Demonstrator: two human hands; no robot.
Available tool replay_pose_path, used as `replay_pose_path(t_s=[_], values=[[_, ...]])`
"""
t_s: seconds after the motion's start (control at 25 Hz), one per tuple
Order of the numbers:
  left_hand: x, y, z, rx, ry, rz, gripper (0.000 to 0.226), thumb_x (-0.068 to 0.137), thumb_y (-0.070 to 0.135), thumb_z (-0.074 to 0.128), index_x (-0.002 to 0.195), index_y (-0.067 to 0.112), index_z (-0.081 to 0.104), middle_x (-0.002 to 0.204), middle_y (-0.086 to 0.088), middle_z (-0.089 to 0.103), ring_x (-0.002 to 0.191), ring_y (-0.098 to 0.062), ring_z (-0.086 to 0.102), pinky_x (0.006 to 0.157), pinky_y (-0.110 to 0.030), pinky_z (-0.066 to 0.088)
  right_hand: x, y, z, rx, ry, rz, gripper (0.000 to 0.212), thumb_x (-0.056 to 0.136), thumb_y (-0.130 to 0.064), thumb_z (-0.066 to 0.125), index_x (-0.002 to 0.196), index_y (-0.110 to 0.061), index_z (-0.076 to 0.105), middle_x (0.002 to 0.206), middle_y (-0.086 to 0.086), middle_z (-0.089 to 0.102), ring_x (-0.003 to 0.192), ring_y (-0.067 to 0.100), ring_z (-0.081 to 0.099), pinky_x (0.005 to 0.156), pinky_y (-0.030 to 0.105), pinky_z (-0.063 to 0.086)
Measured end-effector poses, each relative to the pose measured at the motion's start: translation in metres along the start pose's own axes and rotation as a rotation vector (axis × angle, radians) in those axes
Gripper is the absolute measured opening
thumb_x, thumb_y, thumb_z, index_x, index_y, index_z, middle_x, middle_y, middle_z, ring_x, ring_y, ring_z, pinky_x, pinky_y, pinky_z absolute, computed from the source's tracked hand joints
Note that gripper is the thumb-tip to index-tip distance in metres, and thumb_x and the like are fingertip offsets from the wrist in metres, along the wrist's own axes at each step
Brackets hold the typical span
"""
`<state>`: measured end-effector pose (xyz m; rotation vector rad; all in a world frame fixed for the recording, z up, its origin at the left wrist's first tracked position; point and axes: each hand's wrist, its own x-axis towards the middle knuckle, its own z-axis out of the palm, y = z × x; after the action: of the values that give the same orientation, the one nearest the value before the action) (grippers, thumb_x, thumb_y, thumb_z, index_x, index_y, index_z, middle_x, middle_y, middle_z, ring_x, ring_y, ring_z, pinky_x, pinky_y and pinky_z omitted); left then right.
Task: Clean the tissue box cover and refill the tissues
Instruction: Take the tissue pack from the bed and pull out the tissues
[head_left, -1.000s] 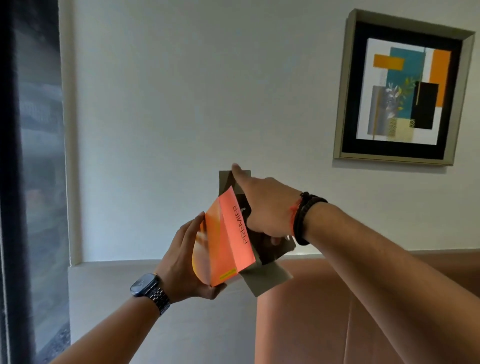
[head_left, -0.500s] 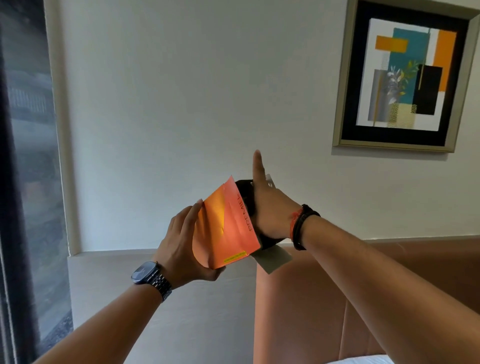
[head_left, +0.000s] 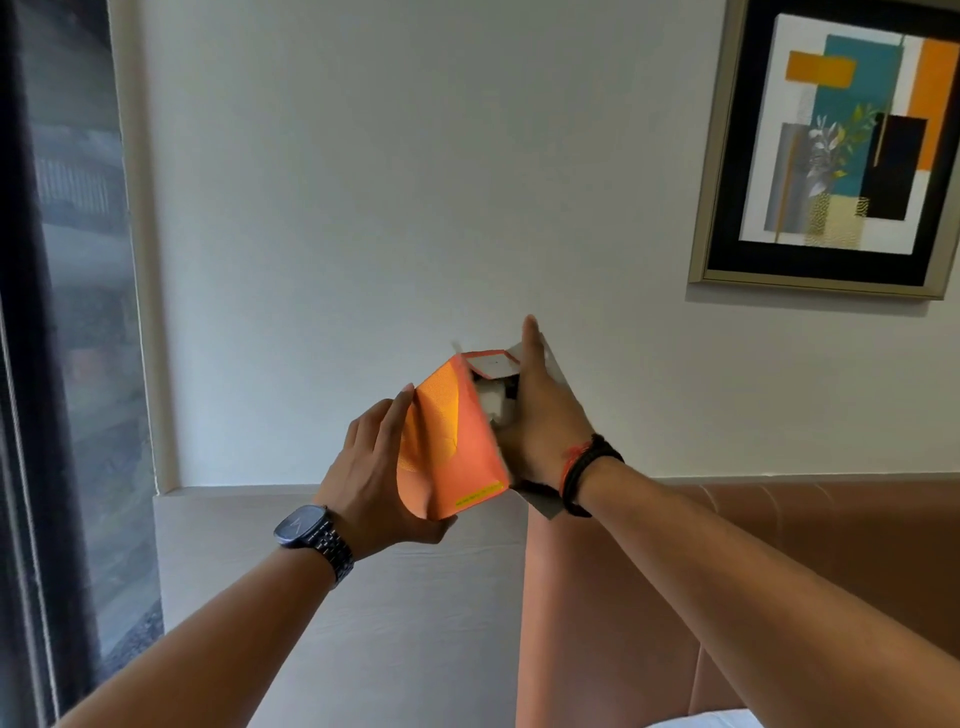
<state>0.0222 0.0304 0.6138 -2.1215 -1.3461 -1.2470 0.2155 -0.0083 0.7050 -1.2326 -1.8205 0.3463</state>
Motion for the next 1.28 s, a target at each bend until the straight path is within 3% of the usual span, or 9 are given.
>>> replay_pose_path(t_s=[0.08,0.12,0.24,0.36,0.44,0.52,0.72,0.96,1.28], values=[[-0.003,-0.004,0.0,0.018,-0.006,-0.072,0.137,0.035,0.063,0.077,0.148,0.022,0.011,0.139,-0.007,0.04,0.121,-0.029,0.039,0.081,-0.044,0.048,0.009,0.004,-0.009,-0.12,0.035,-0.014,0.106,0.076,-0.023,0.071,0.15,-0.024,-0.006,0.093,0.001,0.062,0.084,0.026,0.063,0.067,0.031,0.048],[-0.004,-0.008,0.002,0.013,-0.012,-0.106,0.137,0.035,0.063,0.077,0.148,0.023,0.011,0.138,-0.007,0.04,0.12,-0.03,0.039,0.079,-0.044,0.049,0.013,0.003,-0.016,-0.066,0.067,0.006,0.105,0.071,-0.019,0.074,0.148,-0.023,0.003,0.088,-0.003,0.058,0.08,0.021,0.062,0.062,0.029,0.048],[-0.005,-0.01,0.005,0.011,-0.014,-0.169,0.138,0.034,0.063,0.08,0.147,0.028,0.009,0.137,-0.006,0.039,0.119,-0.03,0.04,0.078,-0.044,0.05,0.021,0.003,-0.034,0.17,0.157,0.065,0.06,0.063,-0.014,0.078,0.116,-0.016,0.05,0.089,-0.002,0.059,0.075,0.017,0.062,0.055,0.028,0.051],[0.0,-0.009,0.012,0.051,-0.034,-0.215,0.138,0.035,0.066,0.079,0.147,0.028,0.009,0.136,-0.008,0.04,0.118,-0.032,0.041,0.083,-0.047,0.049,0.026,0.007,-0.051,0.259,0.235,0.064,0.02,0.062,-0.011,0.075,0.078,-0.005,0.064,0.068,0.001,0.058,0.06,0.018,0.055,0.044,0.022,0.041],[0.004,-0.009,0.015,0.082,-0.046,-0.24,0.137,0.035,0.07,0.076,0.147,0.026,0.009,0.134,-0.011,0.042,0.116,-0.034,0.042,0.087,-0.048,0.047,0.029,0.008,-0.064,0.278,0.299,0.026,0.03,0.064,-0.009,0.074,0.093,-0.007,0.066,0.078,0.0,0.062,0.068,0.015,0.058,0.052,0.025,0.048],[0.009,-0.009,0.017,0.1,-0.055,-0.27,0.136,0.034,0.073,0.071,0.146,0.026,0.008,0.132,-0.012,0.043,0.115,-0.035,0.042,0.089,-0.049,0.046,0.031,0.005,-0.078,0.285,0.356,-0.047,0.058,0.067,-0.006,0.076,0.119,-0.02,0.055,0.096,-0.004,0.062,0.08,0.01,0.061,0.061,0.019,0.053],[0.012,-0.008,0.021,0.13,-0.118,-0.306,0.137,0.034,0.075,0.069,0.145,0.029,0.005,0.133,-0.01,0.041,0.116,-0.034,0.041,0.087,-0.049,0.047,0.038,-0.017,-0.105,0.111,0.418,-0.224,0.086,0.075,-0.006,0.075,0.142,-0.026,0.026,0.085,-0.013,0.054,0.074,-0.002,0.055,0.051,0.002,0.042],[0.008,-0.006,0.024,0.14,-0.156,-0.326,0.136,0.033,0.08,0.065,0.144,0.029,0.005,0.134,-0.009,0.042,0.116,-0.033,0.043,0.086,-0.047,0.047,0.038,-0.046,-0.121,0.024,0.444,-0.289,0.049,0.074,-0.007,0.074,0.108,-0.019,0.041,0.093,-0.002,0.063,0.079,0.004,0.059,0.059,0.013,0.044],[-0.001,0.001,0.033,0.142,-0.247,-0.26,0.135,0.032,0.084,0.062,0.143,0.033,0.004,0.135,-0.007,0.041,0.118,-0.031,0.042,0.089,-0.046,0.047,0.034,-0.041,-0.123,0.177,0.308,-0.138,0.035,0.064,-0.012,0.084,0.086,-0.017,0.058,0.082,-0.001,0.063,0.067,0.011,0.058,0.053,0.024,0.045]])
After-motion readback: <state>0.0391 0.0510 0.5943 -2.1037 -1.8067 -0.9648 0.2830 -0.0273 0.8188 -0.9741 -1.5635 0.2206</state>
